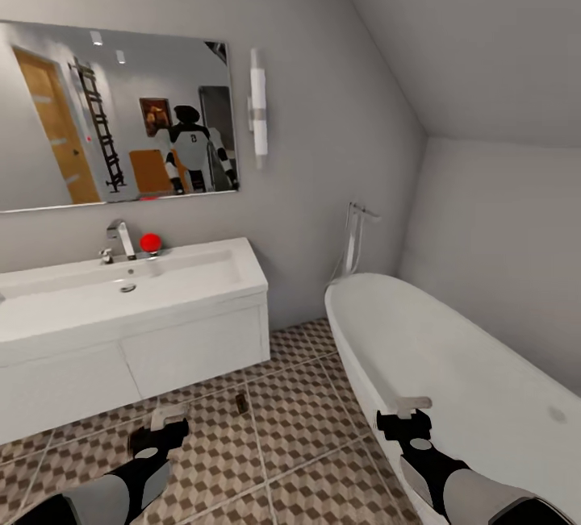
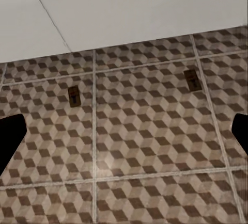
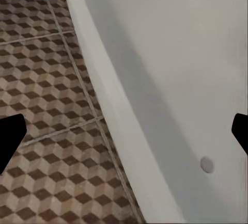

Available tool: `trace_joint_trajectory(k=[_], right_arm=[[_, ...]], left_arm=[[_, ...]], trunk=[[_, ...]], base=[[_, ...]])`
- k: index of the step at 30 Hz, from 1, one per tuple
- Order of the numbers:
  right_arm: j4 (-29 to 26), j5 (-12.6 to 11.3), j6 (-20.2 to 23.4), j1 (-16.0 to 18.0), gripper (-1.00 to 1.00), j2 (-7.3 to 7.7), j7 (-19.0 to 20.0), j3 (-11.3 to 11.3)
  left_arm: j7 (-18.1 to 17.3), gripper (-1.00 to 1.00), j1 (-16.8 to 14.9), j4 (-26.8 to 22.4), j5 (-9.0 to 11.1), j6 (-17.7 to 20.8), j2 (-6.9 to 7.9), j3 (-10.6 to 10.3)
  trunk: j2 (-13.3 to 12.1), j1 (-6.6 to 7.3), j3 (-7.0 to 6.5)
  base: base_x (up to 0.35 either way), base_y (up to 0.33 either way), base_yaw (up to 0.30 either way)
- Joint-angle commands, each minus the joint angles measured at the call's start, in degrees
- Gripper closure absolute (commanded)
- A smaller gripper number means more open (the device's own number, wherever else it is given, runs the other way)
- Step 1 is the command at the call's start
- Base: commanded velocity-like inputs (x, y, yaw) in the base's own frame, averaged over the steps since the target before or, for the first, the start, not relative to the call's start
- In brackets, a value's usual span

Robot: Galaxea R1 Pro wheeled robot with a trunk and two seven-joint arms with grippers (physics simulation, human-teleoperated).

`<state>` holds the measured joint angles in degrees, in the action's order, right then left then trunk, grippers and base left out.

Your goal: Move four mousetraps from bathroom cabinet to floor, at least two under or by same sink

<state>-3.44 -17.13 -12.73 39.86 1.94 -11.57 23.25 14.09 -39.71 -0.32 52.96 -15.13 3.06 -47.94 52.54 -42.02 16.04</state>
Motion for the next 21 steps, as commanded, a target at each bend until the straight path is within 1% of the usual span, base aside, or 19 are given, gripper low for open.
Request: trace_joint_trajectory(k=[1,21], right_arm=[[0.0,-0.5,-0.1,0.0,-1.00,0.00,-0.1,0.5],[0.0,-0.5,-0.1,0.0,-1.00,-0.02,-0.1,0.5]], left_arm=[[0.2,-1.00,0.0,0.0,0.3,-0.1,0.01,-0.5],[0.2,-1.00,0.0,0.0,0.3,-0.1,0.01,-0.5]], trunk=[[-0.4,0.22,-0.14],[-8.4,4.61,-4.36]], base=[[0.000,0.000,-0.285],[0.000,0.000,-0.285]])
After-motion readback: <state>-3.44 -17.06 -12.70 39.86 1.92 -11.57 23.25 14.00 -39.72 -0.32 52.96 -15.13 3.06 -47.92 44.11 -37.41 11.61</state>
